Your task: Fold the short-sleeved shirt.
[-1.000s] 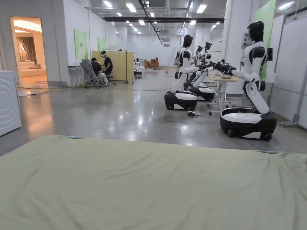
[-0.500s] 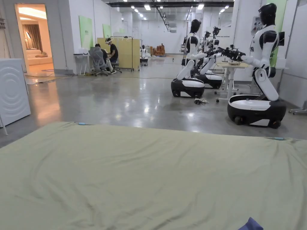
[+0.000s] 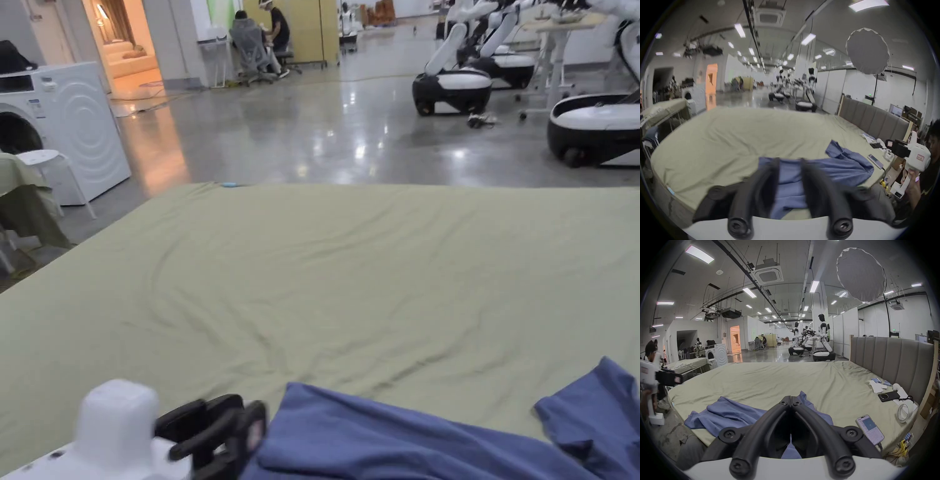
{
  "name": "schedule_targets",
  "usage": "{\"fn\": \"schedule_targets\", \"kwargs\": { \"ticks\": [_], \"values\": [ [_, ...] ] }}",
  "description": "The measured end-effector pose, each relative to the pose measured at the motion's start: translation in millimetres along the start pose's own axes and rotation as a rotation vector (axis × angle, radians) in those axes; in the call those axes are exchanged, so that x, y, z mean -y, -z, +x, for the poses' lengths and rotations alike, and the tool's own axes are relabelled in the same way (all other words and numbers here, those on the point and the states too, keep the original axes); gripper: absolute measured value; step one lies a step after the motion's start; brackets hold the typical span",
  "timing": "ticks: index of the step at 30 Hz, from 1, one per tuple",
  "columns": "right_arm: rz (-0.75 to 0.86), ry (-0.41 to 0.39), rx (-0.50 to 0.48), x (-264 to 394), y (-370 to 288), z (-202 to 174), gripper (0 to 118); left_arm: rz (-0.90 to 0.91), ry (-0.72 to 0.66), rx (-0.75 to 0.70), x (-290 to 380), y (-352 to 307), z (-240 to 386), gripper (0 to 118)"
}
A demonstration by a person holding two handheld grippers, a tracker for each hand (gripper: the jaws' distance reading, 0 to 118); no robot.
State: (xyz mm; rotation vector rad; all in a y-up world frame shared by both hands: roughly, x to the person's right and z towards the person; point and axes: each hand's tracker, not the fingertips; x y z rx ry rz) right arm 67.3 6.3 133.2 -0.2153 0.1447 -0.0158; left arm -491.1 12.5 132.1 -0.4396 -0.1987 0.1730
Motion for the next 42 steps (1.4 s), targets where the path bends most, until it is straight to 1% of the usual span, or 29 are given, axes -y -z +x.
{"fn": "schedule_targets", "kwargs": {
  "ticks": [1,2,3,6,9,10,15,16,17,18,19,20,22,24,25,28,30,31,32,34,35,36,39,40,42],
  "values": [
    [-0.006,-0.001,-0.001,1,1,2,0,-0.055,-0.013,0.032,-4,20,-7,37],
    [-0.016,-0.002,0.000,2,2,4,0,-0.084,-0.041,0.053,-4,41,-14,48],
    [-0.025,-0.002,0.003,4,3,5,0,-0.093,-0.083,0.052,0,60,-22,50],
    [-0.056,0.003,0.017,8,8,14,0,-0.240,-0.144,-0.006,-8,120,-44,50],
    [-0.084,0.022,0.028,13,11,25,0,-0.349,-0.144,-0.054,-19,181,-64,50],
    [-0.096,0.026,0.035,15,12,28,0,-0.373,-0.154,-0.094,-21,195,-68,50],
    [-0.137,0.041,0.061,25,15,42,0,-0.565,-0.180,-0.137,-18,257,-86,50],
    [-0.145,0.045,0.065,27,16,44,0,-0.577,-0.181,-0.184,-13,257,-86,49],
    [-0.155,0.049,0.066,28,17,46,0,-0.565,-0.175,-0.189,-12,260,-86,47],
    [-0.163,0.052,0.064,30,17,48,0,-0.566,-0.170,-0.183,-13,263,-83,38],
    [-0.167,0.053,0.066,32,17,48,0,-0.564,-0.141,-0.208,-19,261,-77,17],
    [-0.174,0.052,0.069,33,17,48,0,-0.562,-0.100,-0.246,-23,258,-68,7],
    [-0.182,0.051,0.071,36,19,48,0,-0.603,-0.045,-0.237,-26,268,-54,7],
    [-0.191,0.056,0.066,37,23,48,0,-0.609,0.032,-0.275,-27,272,-42,6],
    [-0.195,0.059,0.061,37,26,48,0,-0.619,0.048,-0.277,-27,276,-39,6],
    [-0.195,0.057,0.049,28,36,53,0,-0.634,0.040,-0.267,-30,278,-45,6],
    [-0.216,0.039,0.027,16,58,63,0,-0.651,0.037,-0.245,-32,282,-51,6],
    [-0.238,0.028,0.021,10,72,69,3,-0.653,0.024,-0.240,-31,282,-54,6],
    [-0.280,0.024,0.002,5,89,76,17,-0.652,0.010,-0.238,-29,281,-57,6],
    [-0.406,0.058,-0.054,-1,134,96,83,-0.650,-0.007,-0.235,-28,280,-58,6],
    [-0.502,0.074,-0.069,0,158,104,104,-0.650,-0.008,-0.233,-28,279,-59,6],
    [-0.546,0.070,-0.071,2,179,110,110,-0.650,-0.009,-0.229,-27,275,-54,6],
    [-0.667,0.040,-0.041,12,240,125,108,-0.650,-0.014,-0.223,-26,273,-55,6],
    [-0.724,0.046,-0.024,14,261,129,108,-0.650,-0.017,-0.220,-26,272,-54,6],
    [-0.798,0.101,-0.023,19,295,137,108,-0.649,-0.020,-0.213,-25,271,-55,6]
  ]
}}
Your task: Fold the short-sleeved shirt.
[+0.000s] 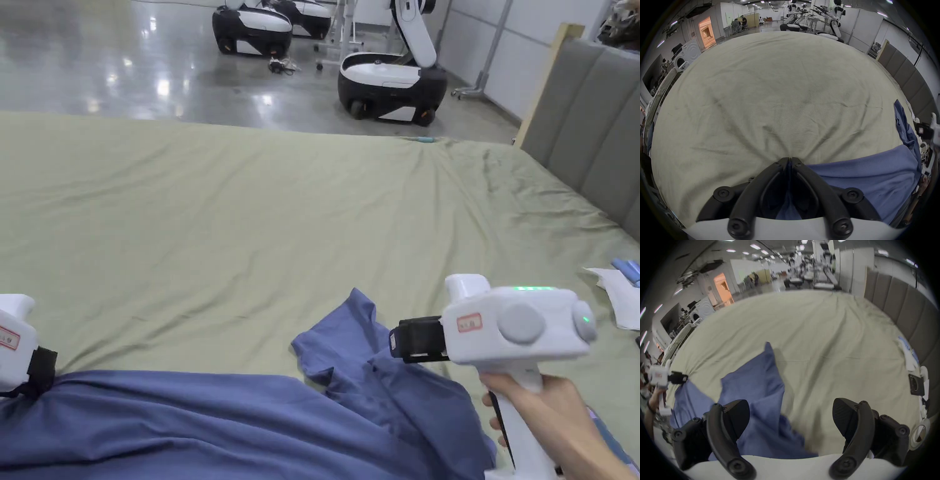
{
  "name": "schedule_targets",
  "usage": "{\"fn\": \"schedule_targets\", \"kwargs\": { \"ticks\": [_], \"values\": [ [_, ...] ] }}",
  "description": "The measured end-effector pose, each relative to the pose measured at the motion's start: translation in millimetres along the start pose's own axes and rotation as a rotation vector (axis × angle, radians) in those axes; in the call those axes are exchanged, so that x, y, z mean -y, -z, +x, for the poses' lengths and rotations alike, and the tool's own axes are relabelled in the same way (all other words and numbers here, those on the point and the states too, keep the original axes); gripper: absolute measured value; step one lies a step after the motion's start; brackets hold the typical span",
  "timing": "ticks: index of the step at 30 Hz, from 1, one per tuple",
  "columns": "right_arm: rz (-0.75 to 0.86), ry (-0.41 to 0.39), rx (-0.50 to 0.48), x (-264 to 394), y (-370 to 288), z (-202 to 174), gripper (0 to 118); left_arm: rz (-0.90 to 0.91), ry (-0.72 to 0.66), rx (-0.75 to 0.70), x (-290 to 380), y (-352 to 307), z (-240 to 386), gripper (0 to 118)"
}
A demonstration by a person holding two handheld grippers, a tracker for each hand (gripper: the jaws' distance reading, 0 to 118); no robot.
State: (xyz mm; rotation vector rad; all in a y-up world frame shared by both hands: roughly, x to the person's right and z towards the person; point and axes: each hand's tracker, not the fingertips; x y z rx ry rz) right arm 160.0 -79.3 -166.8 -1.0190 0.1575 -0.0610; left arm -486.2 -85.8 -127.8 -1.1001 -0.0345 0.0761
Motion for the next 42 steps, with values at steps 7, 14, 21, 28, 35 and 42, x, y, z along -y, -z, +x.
{"fn": "schedule_targets", "kwargs": {
  "ticks": [7,14,21,28,35,42],
  "values": [
    [-0.196,-0.061,0.117,-31,68,-13,86,0.008,-0.028,0.028,5,2,-6,6],
    [-0.140,-0.146,0.108,-20,43,-34,15,0.032,-0.023,0.009,7,1,-4,6],
    [0.069,-0.122,0.085,-4,-28,-38,2,0.239,-0.013,0.045,31,-59,-14,5],
    [0.371,-0.108,0.087,-13,-162,-40,2,0.512,-0.110,0.214,70,-181,-50,5],
    [0.641,-0.051,0.047,-40,-281,-50,2,0.825,-0.079,0.225,73,-305,-67,5],
    [0.791,-0.109,0.094,-132,-319,-46,2,0.980,-0.024,0.061,22,-380,-58,5]
  ]
}}
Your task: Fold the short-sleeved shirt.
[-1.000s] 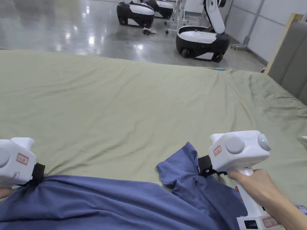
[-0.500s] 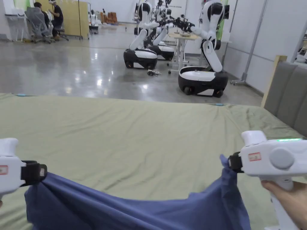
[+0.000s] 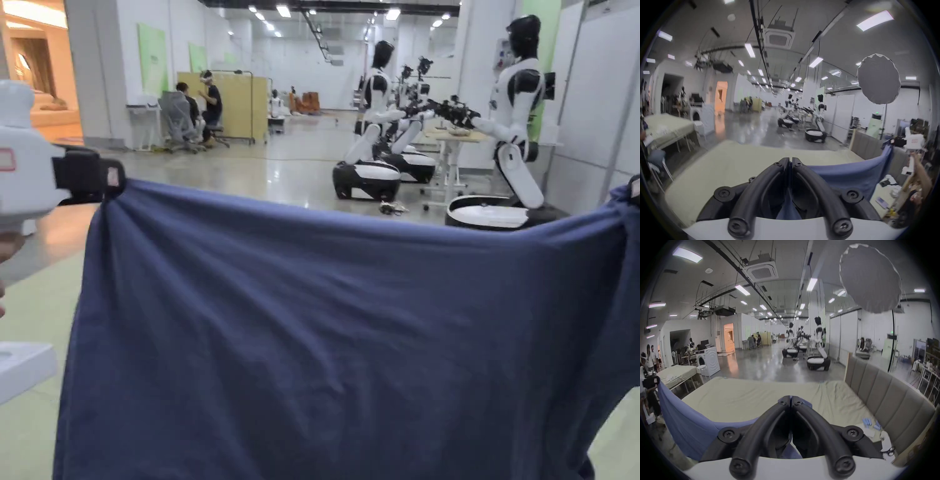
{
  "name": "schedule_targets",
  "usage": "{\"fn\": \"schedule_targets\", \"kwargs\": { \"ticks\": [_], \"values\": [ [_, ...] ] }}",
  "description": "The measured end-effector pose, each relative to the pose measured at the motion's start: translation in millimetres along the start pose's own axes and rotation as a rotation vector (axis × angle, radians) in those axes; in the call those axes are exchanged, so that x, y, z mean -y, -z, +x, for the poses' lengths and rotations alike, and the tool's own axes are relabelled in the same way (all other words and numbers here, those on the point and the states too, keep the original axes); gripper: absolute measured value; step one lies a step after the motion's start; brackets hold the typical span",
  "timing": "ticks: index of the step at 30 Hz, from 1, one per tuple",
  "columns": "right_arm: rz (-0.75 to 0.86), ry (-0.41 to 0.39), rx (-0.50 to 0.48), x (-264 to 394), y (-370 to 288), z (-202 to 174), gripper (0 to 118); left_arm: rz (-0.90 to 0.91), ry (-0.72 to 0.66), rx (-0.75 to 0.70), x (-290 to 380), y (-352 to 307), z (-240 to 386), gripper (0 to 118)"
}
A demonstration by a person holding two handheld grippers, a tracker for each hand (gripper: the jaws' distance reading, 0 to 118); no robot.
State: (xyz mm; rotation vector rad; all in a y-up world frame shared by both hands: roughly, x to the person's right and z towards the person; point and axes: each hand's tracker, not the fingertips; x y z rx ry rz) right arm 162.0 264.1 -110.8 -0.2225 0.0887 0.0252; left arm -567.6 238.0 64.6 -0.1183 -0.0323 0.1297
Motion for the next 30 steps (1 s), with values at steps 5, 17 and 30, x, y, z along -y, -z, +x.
{"fn": "schedule_targets", "kwargs": {
  "ticks": [5,17,30],
  "values": [
    [0.070,-0.023,0.038,-52,42,-10,2,0.027,0.072,-0.064,-44,30,11,5],
    [0.196,-0.032,0.080,-139,117,-45,2,0.091,0.119,-0.172,-103,121,15,5],
    [0.239,-0.025,0.116,-204,128,-96,2,0.117,0.117,-0.260,-126,198,15,5]
  ]
}}
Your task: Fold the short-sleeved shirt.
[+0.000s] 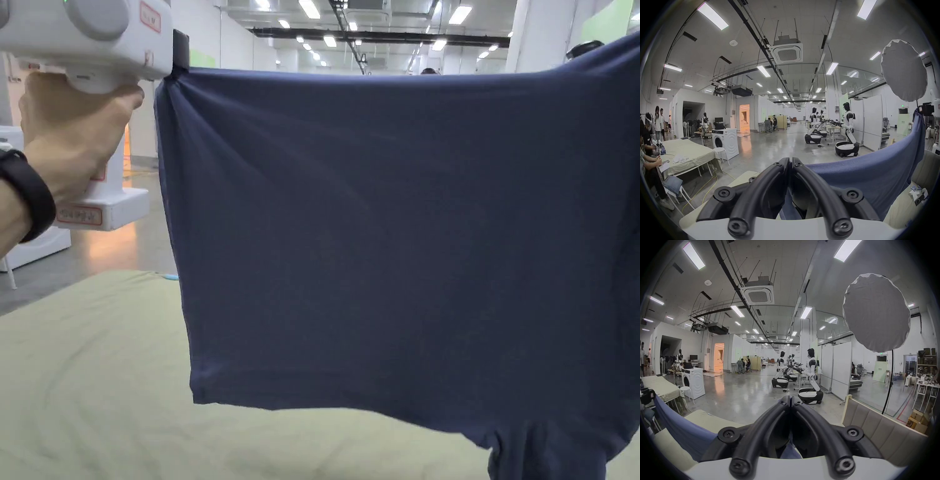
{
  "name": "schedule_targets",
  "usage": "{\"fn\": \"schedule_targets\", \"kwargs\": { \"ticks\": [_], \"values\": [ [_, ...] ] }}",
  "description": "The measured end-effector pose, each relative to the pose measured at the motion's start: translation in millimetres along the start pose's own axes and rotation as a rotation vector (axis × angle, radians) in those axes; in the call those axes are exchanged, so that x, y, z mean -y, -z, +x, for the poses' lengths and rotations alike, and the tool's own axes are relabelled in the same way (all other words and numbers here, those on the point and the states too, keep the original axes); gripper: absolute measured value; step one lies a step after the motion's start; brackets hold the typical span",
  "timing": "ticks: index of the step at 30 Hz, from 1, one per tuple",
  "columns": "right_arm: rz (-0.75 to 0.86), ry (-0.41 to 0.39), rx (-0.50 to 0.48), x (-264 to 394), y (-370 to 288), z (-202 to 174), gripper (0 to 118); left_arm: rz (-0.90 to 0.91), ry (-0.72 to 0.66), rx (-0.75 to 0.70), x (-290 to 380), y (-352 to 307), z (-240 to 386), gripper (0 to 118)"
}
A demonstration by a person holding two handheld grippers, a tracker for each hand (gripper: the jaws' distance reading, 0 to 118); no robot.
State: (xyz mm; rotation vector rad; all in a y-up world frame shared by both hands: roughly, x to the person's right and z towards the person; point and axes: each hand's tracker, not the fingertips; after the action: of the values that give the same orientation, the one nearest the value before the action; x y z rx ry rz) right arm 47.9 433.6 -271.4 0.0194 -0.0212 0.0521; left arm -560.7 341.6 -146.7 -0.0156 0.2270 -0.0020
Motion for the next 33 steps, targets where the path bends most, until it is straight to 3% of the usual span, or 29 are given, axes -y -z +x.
{"fn": "schedule_targets", "kwargs": {
  "ticks": [6,10,16,19,25,28,33],
  "values": [
    [0.015,-0.051,0.004,12,8,-10,2,-0.023,-0.021,0.020,26,17,1,5],
    [-0.077,0.042,-0.040,54,17,3,2,-0.105,-0.032,0.035,58,24,0,5],
    [-0.174,0.057,-0.096,122,-23,20,2,-0.201,-0.071,0.088,113,-5,-10,5],
    [-0.208,0.130,-0.182,151,-60,37,2,-0.215,-0.087,0.090,141,-50,-22,5],
    [-0.225,0.112,-0.209,203,-157,56,2,-0.228,-0.092,0.164,209,-150,-42,5],
    [-0.229,0.098,-0.222,237,-212,64,2,-0.238,-0.199,0.220,261,-197,-52,5],
    [-0.265,0.137,-0.255,313,-301,71,2,-0.284,-0.210,0.163,330,-273,-61,5]
  ]
}}
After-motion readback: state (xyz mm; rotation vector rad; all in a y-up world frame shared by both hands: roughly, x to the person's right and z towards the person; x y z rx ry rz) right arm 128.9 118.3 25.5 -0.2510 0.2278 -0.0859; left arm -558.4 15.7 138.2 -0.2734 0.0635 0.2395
